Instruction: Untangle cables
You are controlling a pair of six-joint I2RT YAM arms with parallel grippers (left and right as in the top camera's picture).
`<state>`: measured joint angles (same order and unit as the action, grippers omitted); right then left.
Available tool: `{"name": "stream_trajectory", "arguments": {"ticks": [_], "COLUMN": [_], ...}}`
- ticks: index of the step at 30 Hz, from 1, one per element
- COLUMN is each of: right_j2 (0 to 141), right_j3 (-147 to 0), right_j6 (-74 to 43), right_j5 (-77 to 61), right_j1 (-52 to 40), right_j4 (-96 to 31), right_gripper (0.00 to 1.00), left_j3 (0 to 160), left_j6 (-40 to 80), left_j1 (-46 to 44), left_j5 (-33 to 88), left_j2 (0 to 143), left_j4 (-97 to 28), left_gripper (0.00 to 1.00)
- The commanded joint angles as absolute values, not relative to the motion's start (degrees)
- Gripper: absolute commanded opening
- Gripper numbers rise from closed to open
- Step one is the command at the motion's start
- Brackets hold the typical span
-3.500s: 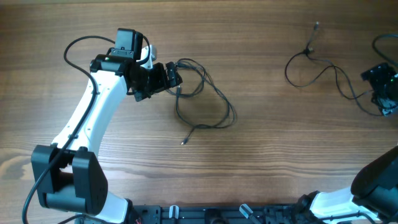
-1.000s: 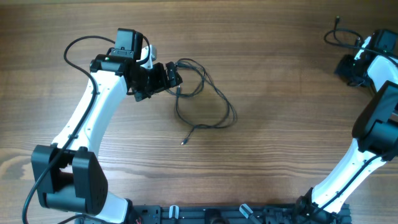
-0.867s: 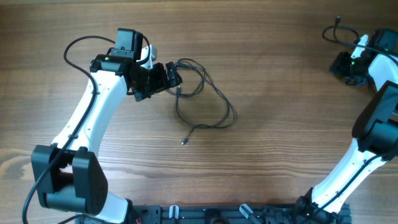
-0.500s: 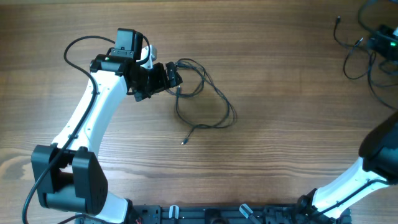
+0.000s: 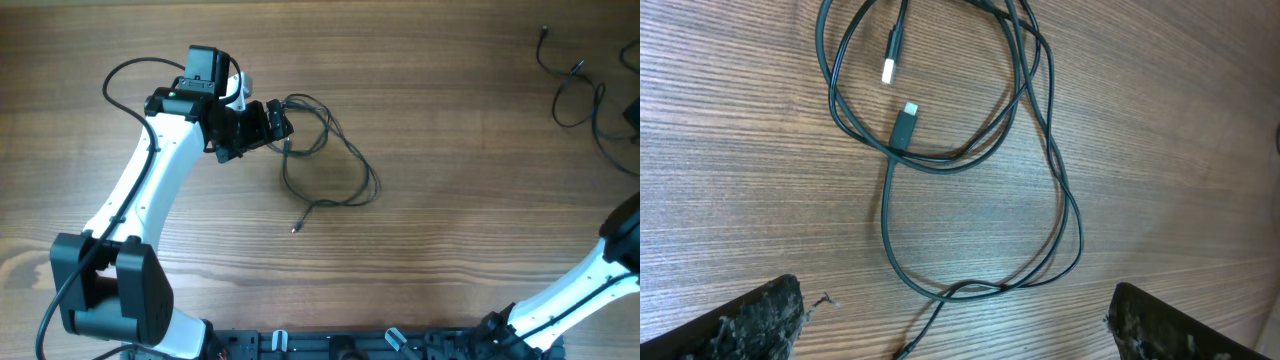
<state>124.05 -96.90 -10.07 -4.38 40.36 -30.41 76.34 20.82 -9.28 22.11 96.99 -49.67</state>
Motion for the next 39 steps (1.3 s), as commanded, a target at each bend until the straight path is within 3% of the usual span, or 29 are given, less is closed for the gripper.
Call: {"name": "stream_trajectory", "arguments": {"ticks": [1, 8, 14, 21, 30, 31, 33, 35, 37, 39], "right_j2": [128.68, 132.03, 132.03, 132.03, 122.13, 120.46, 118.89, 118.87, 118.89, 118.89], "right_j3": [-97.01, -97.01, -97.01, -97.01, -105.89, -105.93, -105.91, -105.73, -104.42, -101.73], "right_j6": [-10.55, -11.31, -15.73, -21.1, -15.81, -15.0, -15.14, -15.14, -14.7, -3.16], "right_j5": [-3.2, -1.1, -1.65, -12.69, -15.31, -16.51, -17.3, -17.82, -21.08, -36.12], "right_j1": [40.58, 40.69, 40.66, 39.81, 39.7, 39.57, 39.51, 39.35, 38.85, 36.82], "right_j4": [-28.99, -32.99, -46.87, -55.35, -61.25, -61.21, -62.41, -63.7, -62.72, -56.07], "right_gripper": [0.07, 0.04, 0.04, 0.04, 0.05, 0.11, 0.15, 0.13, 0.04, 0.04], "left_j3": [76.03, 76.03, 76.03, 76.03, 76.03, 76.03, 76.03, 76.03, 76.03, 76.03], "left_j6": [19.9, 19.9, 19.9, 19.92, 19.92, 19.92, 19.92, 19.92, 19.9, 19.92], "left_j1": [-9.43, -9.43, -9.43, -9.43, -9.43, -9.43, -9.43, -9.43, -9.43, -9.43], "left_j5": [21.76, 21.76, 21.76, 21.76, 21.76, 21.76, 21.76, 21.76, 21.76, 21.76], "left_j2": [97.58, 97.58, 97.58, 97.58, 97.58, 97.58, 97.58, 97.58, 97.58, 97.58], "left_j4": [-49.52, -49.52, -49.52, -49.52, -49.52, -49.52, -49.52, -49.52, -49.52, -49.52], "left_gripper": [1.0, 1.0, 1.0, 1.0, 1.0, 1.0, 1.0, 1.0, 1.0, 1.0]}}
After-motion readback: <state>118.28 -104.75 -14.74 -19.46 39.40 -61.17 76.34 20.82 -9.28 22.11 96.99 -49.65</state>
